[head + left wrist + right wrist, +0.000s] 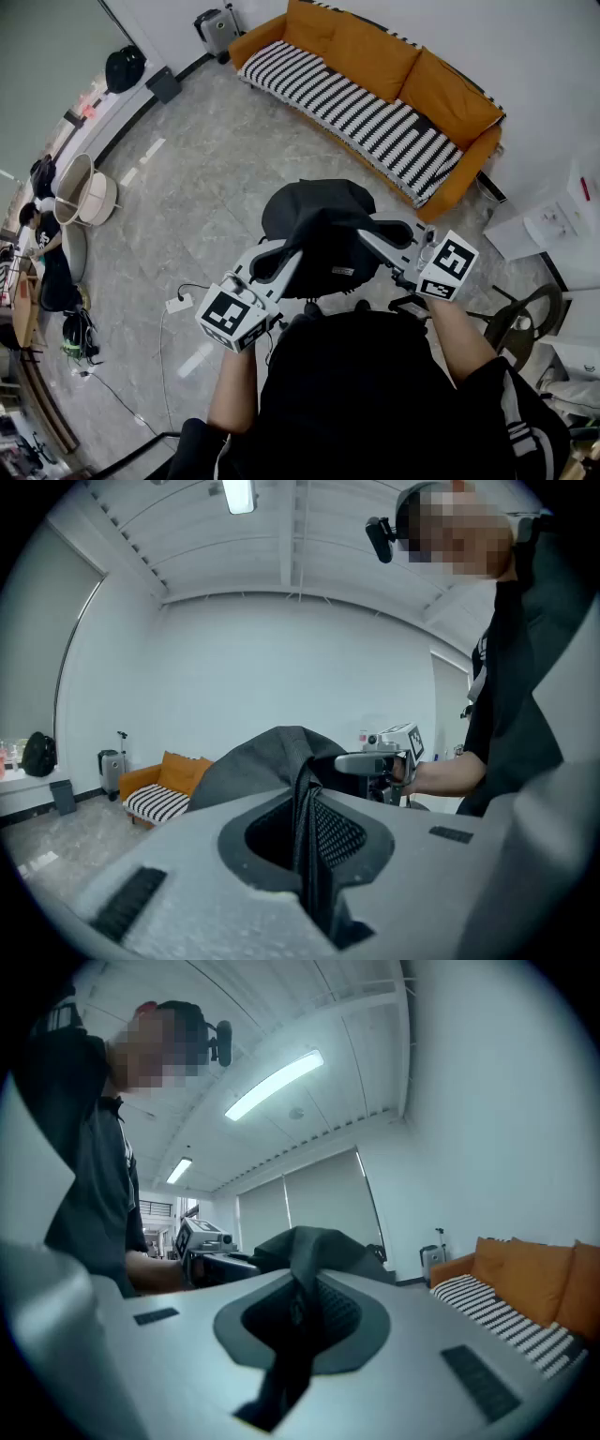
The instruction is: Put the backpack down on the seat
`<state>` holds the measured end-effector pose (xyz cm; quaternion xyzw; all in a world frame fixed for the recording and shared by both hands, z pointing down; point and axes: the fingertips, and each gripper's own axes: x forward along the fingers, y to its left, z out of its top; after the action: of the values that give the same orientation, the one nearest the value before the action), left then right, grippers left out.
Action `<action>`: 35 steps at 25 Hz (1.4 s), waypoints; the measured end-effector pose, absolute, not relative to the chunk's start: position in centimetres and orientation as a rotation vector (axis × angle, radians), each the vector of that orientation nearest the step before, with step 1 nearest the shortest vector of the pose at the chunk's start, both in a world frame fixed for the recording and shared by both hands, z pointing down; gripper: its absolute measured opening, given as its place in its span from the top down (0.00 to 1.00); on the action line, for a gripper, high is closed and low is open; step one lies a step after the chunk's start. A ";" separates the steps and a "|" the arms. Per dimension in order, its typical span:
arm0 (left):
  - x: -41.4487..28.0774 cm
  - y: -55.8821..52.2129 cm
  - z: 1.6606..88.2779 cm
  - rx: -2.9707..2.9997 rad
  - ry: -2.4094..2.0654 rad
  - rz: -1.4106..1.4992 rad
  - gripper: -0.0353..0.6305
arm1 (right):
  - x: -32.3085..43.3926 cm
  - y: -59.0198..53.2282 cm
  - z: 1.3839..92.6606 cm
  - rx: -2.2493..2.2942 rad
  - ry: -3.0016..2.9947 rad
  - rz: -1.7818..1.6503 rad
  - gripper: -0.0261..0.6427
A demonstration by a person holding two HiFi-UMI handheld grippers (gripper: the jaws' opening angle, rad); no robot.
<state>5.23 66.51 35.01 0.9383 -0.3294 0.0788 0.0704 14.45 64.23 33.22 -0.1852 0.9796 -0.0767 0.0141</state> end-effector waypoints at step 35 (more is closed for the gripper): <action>-3.2 66.4 35.3 2.858 -0.913 0.109 0.89 | 6.0 64.4 33.2 -0.662 3.036 -0.258 0.91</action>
<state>-3.24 66.37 35.34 0.9496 -0.3034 0.0363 0.0693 6.03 64.43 33.24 -0.2125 0.9736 -0.0826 0.0120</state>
